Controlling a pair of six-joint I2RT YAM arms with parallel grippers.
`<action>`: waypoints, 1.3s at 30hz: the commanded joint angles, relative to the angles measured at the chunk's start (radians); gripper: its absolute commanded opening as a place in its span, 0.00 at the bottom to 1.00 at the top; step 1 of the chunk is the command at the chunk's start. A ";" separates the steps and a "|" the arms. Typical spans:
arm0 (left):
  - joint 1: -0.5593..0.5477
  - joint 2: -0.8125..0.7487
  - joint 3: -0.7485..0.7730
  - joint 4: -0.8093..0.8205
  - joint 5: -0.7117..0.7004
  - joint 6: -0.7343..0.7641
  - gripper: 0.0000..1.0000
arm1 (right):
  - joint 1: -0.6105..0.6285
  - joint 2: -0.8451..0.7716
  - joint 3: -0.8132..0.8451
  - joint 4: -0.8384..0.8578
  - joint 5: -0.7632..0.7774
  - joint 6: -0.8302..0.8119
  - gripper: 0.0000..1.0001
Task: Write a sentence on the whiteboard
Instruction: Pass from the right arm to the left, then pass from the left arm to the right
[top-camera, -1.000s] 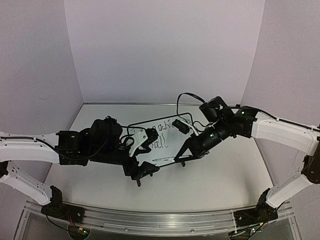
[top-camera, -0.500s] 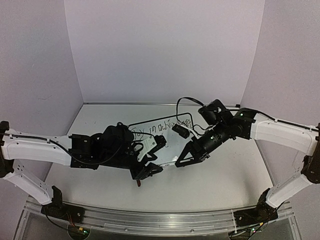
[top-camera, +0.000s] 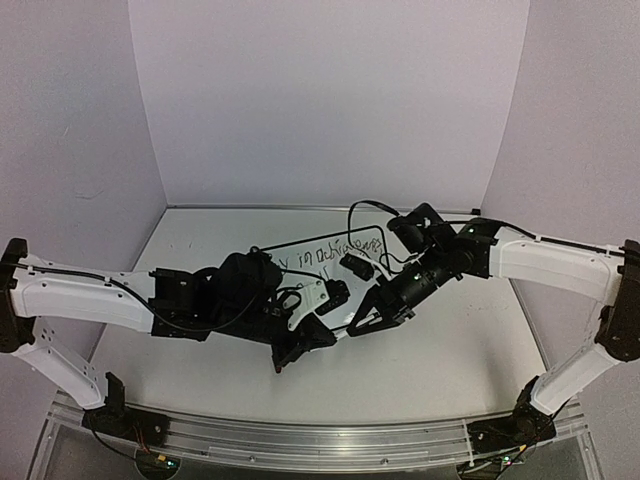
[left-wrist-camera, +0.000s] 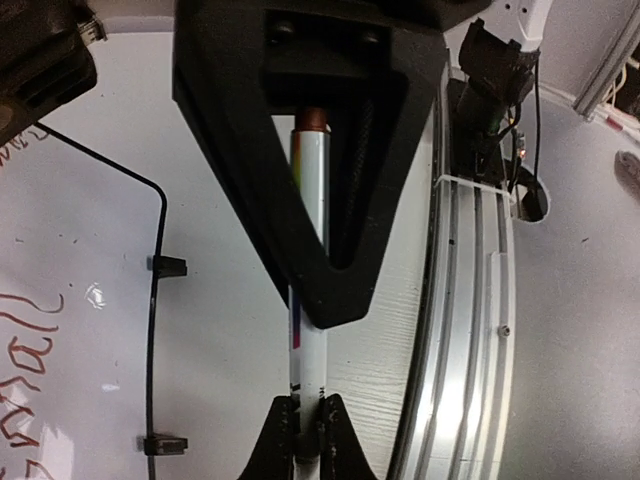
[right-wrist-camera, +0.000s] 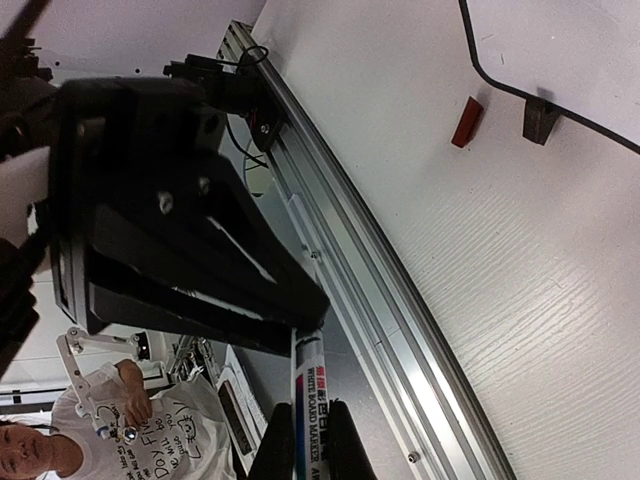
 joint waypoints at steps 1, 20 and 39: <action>-0.005 0.013 0.041 0.046 0.016 -0.003 0.00 | 0.000 -0.003 0.026 -0.002 0.029 -0.012 0.05; 0.026 -0.080 -0.141 0.261 -0.197 -0.482 0.00 | 0.076 -0.260 -0.388 0.832 0.639 0.464 0.63; 0.069 -0.101 -0.157 0.262 -0.108 -0.518 0.00 | 0.141 -0.002 -0.337 1.147 0.616 0.526 0.21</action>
